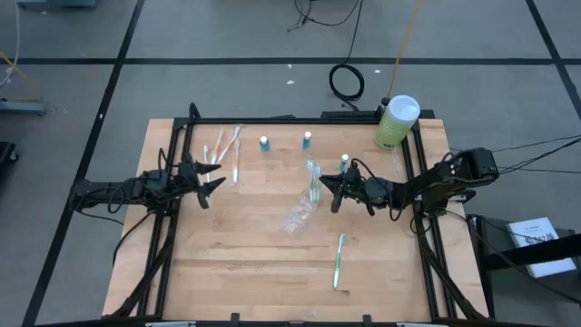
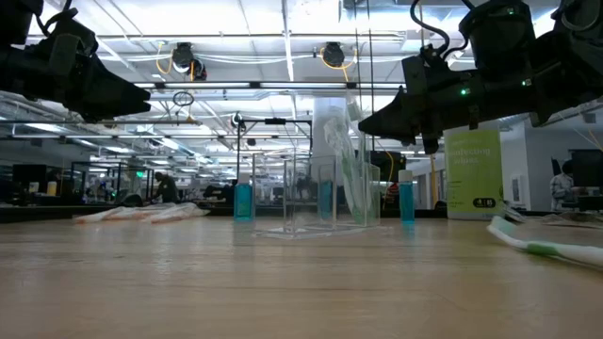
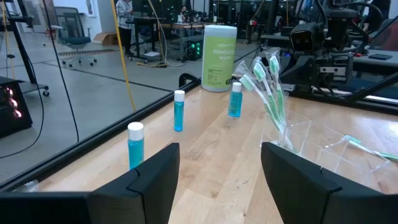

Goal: Pick & Place toothbrushing station
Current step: Put the green toothbrush into the transparent organizer

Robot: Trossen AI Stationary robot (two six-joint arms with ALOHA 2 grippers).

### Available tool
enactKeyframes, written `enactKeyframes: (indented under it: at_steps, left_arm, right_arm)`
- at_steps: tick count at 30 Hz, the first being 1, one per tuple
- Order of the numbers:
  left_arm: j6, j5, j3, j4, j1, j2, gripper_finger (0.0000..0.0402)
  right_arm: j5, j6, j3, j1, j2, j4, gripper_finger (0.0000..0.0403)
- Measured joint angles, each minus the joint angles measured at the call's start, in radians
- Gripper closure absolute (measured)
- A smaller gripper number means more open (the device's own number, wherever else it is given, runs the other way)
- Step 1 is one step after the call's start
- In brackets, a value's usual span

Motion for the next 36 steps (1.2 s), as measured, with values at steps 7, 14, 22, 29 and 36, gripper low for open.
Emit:
enactKeyframes:
  at_steps: [7, 14, 22, 29, 36]
  left_arm:
    - [0.000, 0.000, 0.000, 0.000, 0.000, 0.000, 0.0167]
    - [0.000, 0.000, 0.000, 0.000, 0.000, 0.000, 0.0167]
    - [0.000, 0.000, 0.000, 0.000, 0.000, 0.000, 0.0167]
    - [0.000, 0.000, 0.000, 0.000, 0.000, 0.000, 0.0167]
    - [0.000, 0.000, 0.000, 0.000, 0.000, 0.000, 0.0167]
  right_arm:
    - [-0.003, 0.007, 0.000, 0.000, 0.001, 0.004, 0.0374]
    - [-0.004, 0.024, 0.000, 0.000, 0.001, 0.004, 0.0338]
    - [-0.005, -0.017, 0.000, 0.002, 0.001, 0.001, 0.0254]
    - [-0.008, -0.108, 0.003, 0.004, -0.083, 0.014, 0.0201]
    - [-0.188, -0.077, 0.004, 0.083, -0.221, -0.012, 0.0187]
